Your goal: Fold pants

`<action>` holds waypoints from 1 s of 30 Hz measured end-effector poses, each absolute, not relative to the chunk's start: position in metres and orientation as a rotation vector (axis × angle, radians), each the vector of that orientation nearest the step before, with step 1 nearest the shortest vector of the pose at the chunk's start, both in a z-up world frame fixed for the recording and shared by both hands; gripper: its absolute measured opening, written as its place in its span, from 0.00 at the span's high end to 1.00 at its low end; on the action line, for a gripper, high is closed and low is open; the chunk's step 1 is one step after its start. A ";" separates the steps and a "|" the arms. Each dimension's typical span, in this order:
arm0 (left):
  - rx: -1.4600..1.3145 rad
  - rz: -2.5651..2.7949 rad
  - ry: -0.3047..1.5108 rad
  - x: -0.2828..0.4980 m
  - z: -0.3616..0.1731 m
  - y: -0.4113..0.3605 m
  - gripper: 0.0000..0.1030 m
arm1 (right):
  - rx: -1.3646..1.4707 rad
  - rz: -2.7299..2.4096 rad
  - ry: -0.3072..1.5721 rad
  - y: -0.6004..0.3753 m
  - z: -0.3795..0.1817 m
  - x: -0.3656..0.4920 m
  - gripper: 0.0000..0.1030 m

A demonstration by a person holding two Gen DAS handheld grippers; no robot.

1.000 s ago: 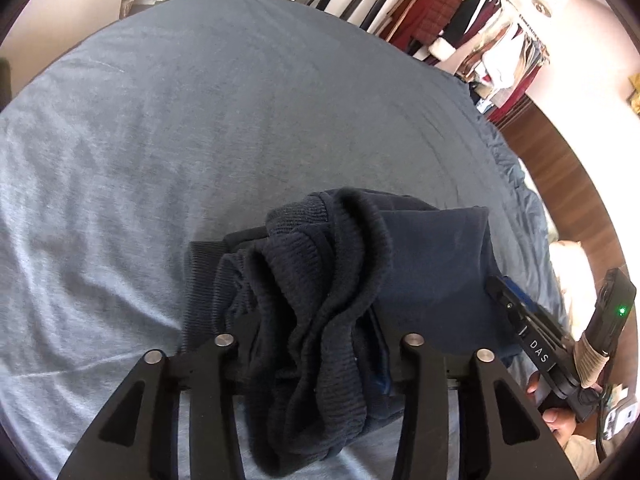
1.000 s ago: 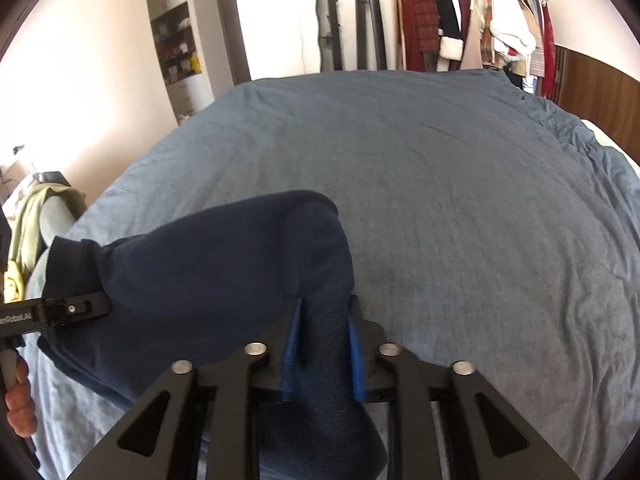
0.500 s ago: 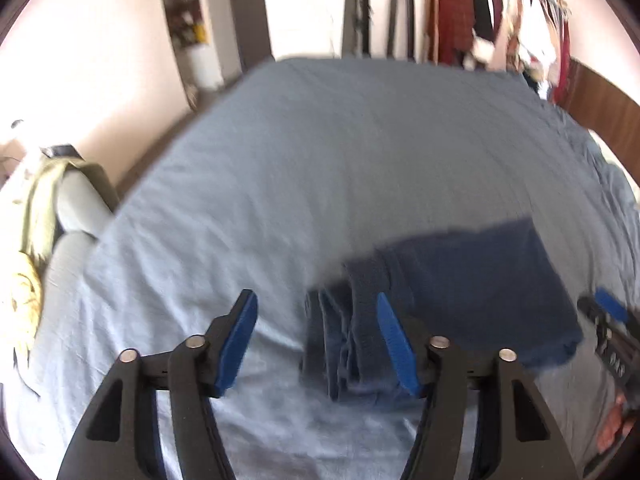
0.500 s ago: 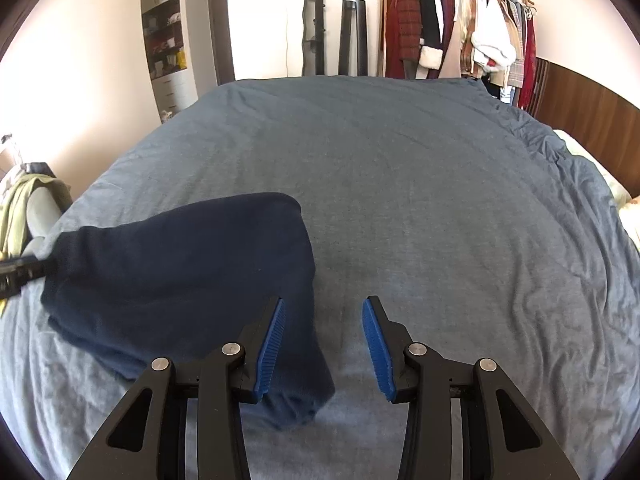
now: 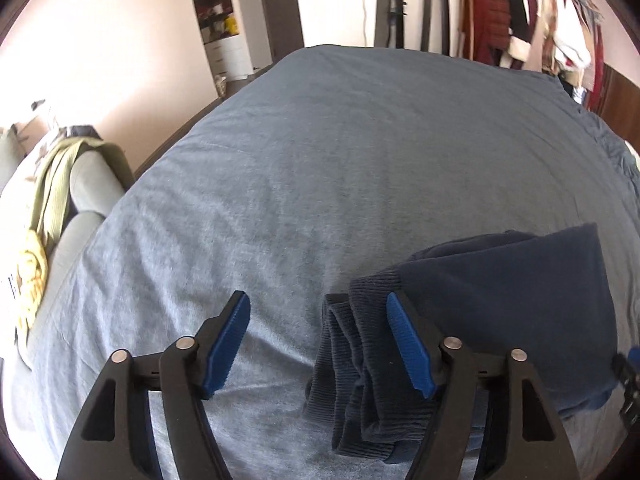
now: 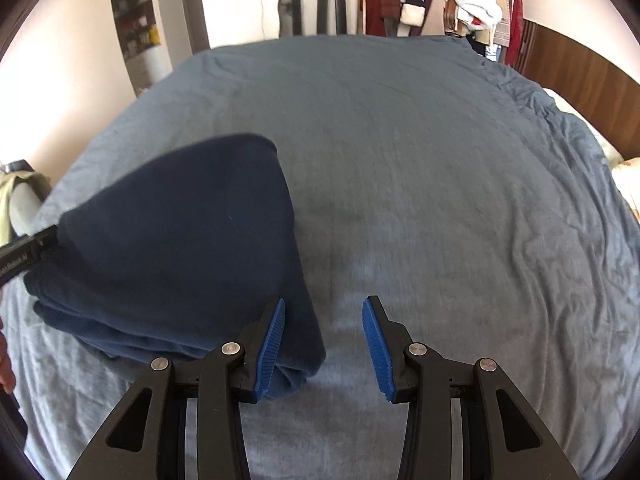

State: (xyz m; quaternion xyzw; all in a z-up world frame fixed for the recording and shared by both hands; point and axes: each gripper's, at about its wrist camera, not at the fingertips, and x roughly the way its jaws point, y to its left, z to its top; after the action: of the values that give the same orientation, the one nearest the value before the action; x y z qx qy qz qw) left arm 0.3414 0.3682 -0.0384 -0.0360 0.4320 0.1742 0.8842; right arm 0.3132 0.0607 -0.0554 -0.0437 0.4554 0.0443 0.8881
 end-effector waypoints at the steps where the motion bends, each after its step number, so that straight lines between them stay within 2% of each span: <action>1: -0.073 0.370 0.896 0.339 -0.037 0.368 0.29 | -0.097 0.077 0.951 0.062 -0.056 0.311 0.57; 6: -0.003 0.440 0.855 0.314 -0.019 0.360 0.30 | -0.129 0.027 0.933 0.059 -0.049 0.296 0.47; 12: 0.034 0.438 0.824 0.270 0.002 0.335 0.29 | -0.088 0.059 0.895 0.039 -0.036 0.283 0.46; 13: 0.020 0.426 0.814 0.262 0.006 0.329 0.27 | -0.081 0.074 0.878 0.034 -0.031 0.278 0.45; 15: -0.003 0.398 0.788 0.246 0.015 0.316 0.25 | -0.083 0.099 0.841 0.026 -0.023 0.271 0.32; 21: -0.020 0.309 0.741 0.217 0.034 0.270 0.14 | -0.109 0.150 0.722 -0.002 0.008 0.246 0.16; 25: -0.010 0.262 0.714 0.201 0.036 0.237 0.08 | -0.073 0.181 0.700 -0.022 0.020 0.234 0.11; 30: -0.017 0.233 0.689 0.182 0.021 0.206 0.02 | -0.073 0.227 0.668 -0.042 0.019 0.219 0.10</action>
State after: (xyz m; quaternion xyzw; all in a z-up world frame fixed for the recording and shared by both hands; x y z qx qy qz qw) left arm 0.1825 0.2064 0.0211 -0.0084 0.3368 0.1140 0.9346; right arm 0.2189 -0.0424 0.0194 -0.0356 0.3272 0.1112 0.9377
